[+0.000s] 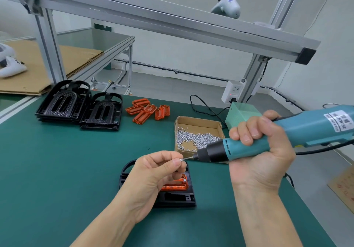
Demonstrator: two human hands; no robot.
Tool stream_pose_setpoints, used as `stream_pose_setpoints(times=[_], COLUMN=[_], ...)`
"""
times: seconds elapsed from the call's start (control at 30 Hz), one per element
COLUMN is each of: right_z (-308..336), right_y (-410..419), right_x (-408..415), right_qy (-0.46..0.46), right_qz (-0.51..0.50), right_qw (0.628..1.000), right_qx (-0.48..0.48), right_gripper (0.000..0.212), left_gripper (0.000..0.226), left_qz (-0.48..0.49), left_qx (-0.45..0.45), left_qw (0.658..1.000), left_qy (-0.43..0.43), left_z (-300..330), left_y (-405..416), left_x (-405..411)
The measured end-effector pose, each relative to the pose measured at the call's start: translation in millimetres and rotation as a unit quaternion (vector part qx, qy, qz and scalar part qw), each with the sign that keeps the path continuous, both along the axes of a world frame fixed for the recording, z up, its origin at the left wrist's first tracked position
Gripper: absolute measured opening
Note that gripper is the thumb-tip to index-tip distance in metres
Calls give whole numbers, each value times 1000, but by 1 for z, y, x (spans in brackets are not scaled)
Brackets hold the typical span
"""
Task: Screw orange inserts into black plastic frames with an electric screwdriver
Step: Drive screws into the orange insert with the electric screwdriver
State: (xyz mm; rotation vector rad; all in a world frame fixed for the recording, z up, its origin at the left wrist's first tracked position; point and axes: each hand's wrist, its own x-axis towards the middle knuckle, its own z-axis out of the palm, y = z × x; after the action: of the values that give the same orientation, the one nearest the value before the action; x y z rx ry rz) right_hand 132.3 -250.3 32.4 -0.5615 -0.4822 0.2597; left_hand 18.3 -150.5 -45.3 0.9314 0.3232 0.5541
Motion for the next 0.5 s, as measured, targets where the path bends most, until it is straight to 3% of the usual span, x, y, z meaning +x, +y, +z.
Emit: stream_pose_setpoints(times=[0.5], right_z=[-1], right_y=[1], right_x=[-1], right_qy=[-11], right_qz=[3], right_qw=[1000], right_qx=[2], right_gripper=[15], left_gripper=[7], left_qz=[10], left_qx=[2], left_qw=[1000], left_qy=[-3], left_z=[0], left_y=[-1], left_x=[-1])
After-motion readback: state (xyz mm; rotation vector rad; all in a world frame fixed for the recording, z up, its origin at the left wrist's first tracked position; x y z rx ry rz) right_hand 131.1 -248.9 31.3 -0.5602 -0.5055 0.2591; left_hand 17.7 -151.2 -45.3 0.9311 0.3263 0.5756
